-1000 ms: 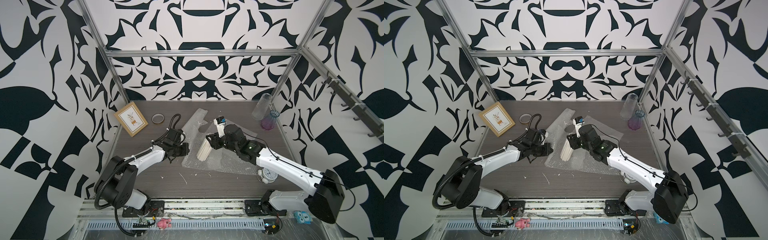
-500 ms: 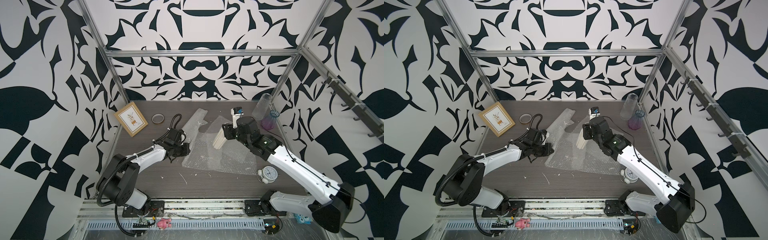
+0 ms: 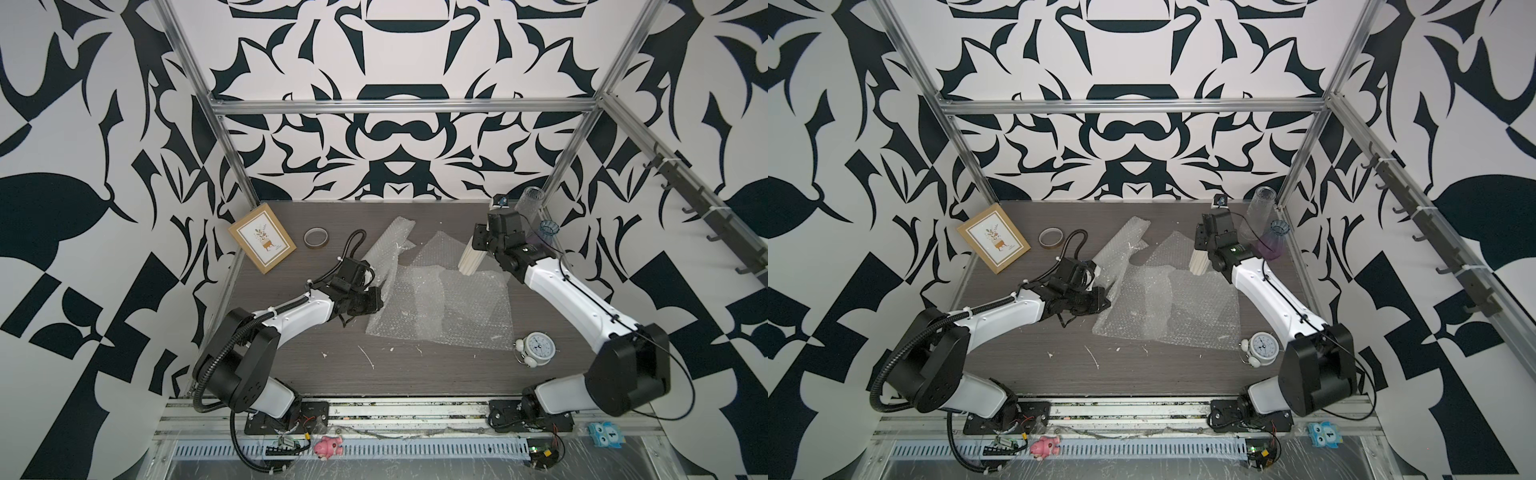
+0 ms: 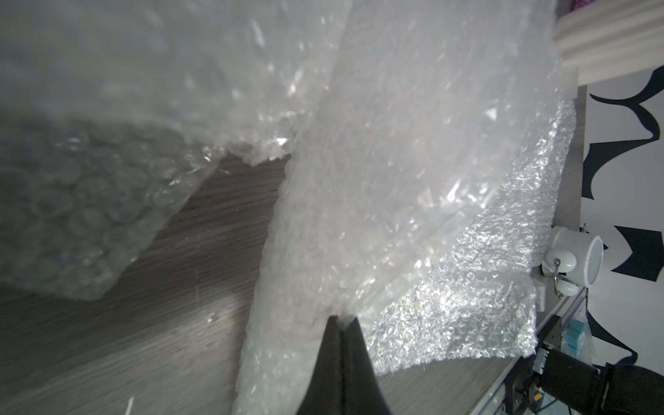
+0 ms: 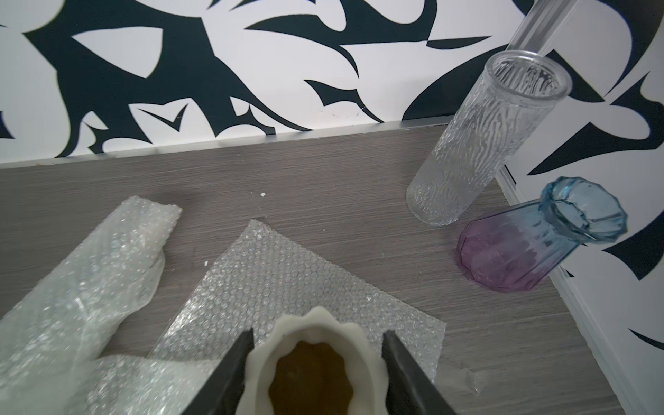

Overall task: Unwrap the vase from the bubble wrap
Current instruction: Place the vase at the center of the board.

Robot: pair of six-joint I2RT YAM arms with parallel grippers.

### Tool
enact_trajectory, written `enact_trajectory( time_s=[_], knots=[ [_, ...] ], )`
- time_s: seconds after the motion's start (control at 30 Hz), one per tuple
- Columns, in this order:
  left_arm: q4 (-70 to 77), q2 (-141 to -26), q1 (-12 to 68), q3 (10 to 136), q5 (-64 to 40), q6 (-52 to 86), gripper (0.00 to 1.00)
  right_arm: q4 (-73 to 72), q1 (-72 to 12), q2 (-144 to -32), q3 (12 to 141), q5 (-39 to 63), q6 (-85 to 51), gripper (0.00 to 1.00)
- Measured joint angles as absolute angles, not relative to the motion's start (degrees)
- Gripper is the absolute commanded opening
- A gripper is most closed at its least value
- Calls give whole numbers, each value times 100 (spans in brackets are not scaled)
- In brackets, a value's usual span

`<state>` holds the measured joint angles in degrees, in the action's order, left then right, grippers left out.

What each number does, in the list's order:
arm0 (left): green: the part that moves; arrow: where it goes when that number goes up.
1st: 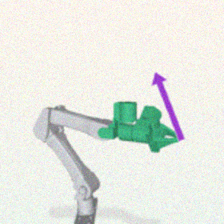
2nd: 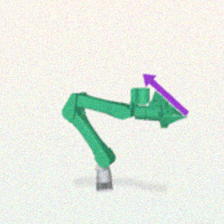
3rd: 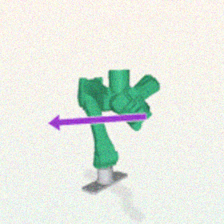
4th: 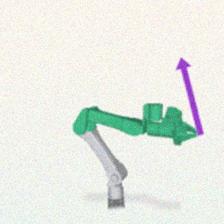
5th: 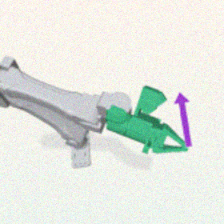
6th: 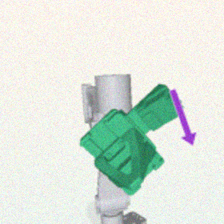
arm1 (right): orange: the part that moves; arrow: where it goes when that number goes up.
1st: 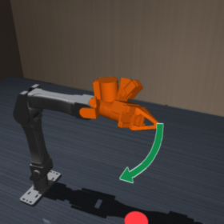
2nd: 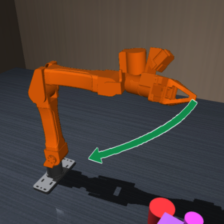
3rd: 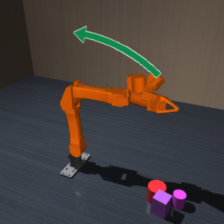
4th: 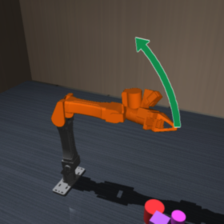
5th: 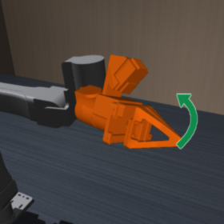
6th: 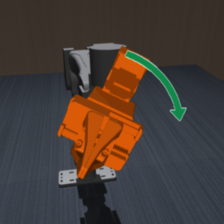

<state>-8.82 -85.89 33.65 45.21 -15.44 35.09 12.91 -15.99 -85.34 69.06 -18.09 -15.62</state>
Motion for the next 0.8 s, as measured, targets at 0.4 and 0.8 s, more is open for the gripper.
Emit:
enact_trajectory(
  time_s=[0.4,0.8],
  knots=[
    [-1245,-8519,3726,4521,-1323,3767,0,368,-1267,-10940,8945,-1778,-987,23],
    [-1861,-8228,3760,4574,-1090,3769,2,615,-1129,-12873,11354,-1804,-445,23]
  ],
)
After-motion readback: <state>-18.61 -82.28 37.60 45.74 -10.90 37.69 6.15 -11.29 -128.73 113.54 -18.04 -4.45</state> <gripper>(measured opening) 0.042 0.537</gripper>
